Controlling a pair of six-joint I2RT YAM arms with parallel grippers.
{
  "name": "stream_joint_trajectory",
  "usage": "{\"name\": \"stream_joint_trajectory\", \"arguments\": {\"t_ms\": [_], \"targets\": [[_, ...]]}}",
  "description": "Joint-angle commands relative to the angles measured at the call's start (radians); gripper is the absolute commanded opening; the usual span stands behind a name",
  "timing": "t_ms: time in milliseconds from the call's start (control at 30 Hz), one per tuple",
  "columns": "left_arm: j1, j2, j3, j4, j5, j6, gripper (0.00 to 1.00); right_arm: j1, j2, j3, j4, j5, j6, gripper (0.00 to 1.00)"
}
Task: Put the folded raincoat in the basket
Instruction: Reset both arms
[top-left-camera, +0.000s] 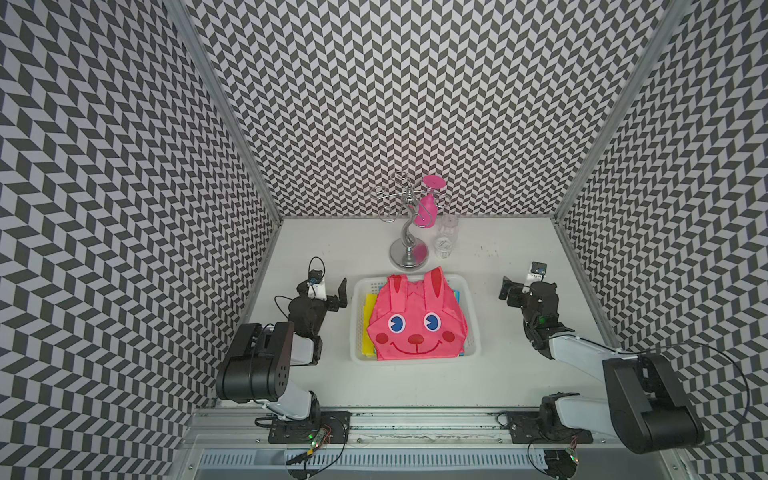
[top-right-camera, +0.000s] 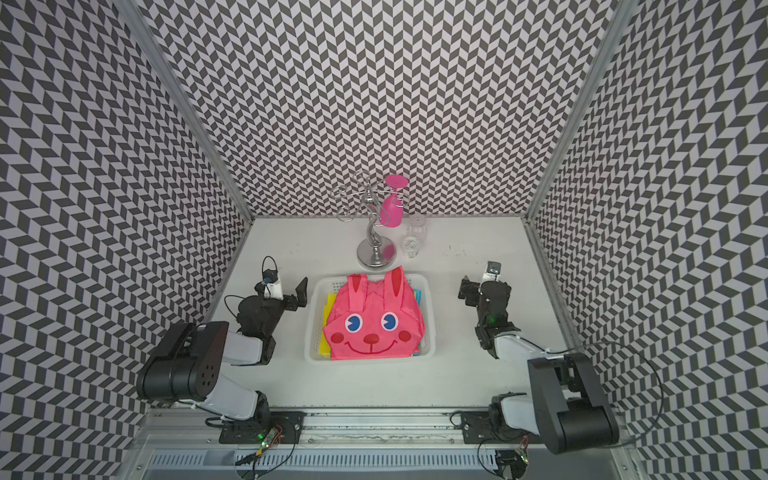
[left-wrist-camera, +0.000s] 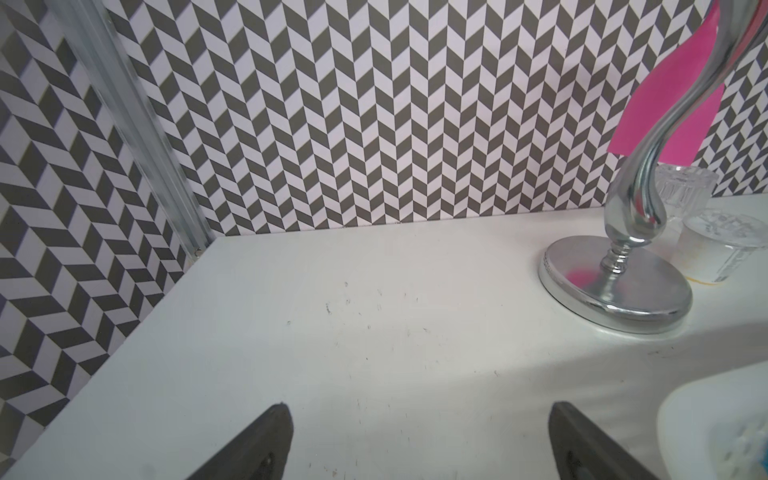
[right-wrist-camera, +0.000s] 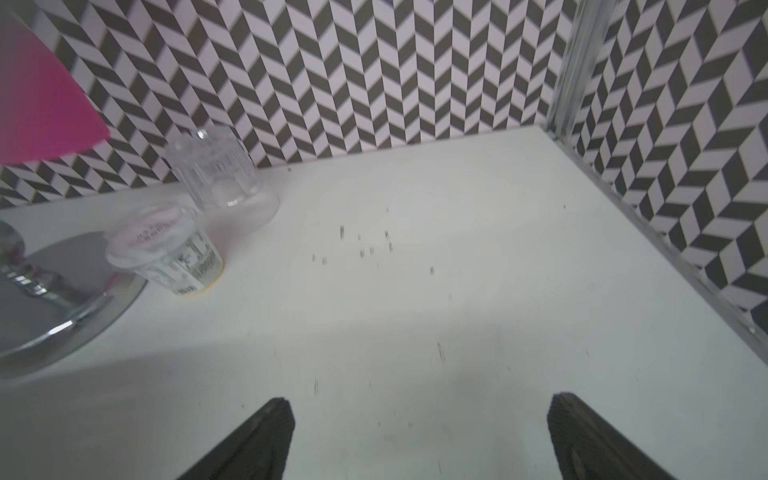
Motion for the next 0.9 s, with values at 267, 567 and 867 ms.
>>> {"name": "stream_joint_trajectory", "arguments": {"t_ms": [267, 567, 867], "targets": [[-0.003, -0.001, 0.021, 0.025, -0.022, -0.013, 1.00, -0.075, 0.043, 0.066, 0.223, -0.245, -0.084, 1.00], [-0.003, -0.002, 0.022, 0.022, -0.021, -0.012, 0.99, -0.093, 0.180, -0.101, 0.548, -0.171, -0.068, 1.00], [-0.004, -0.005, 0.019, 0.023, -0.022, -0.012, 1.00, -0.073, 0.225, -0.170, 0.702, -0.233, -0.135, 1.00]]}}
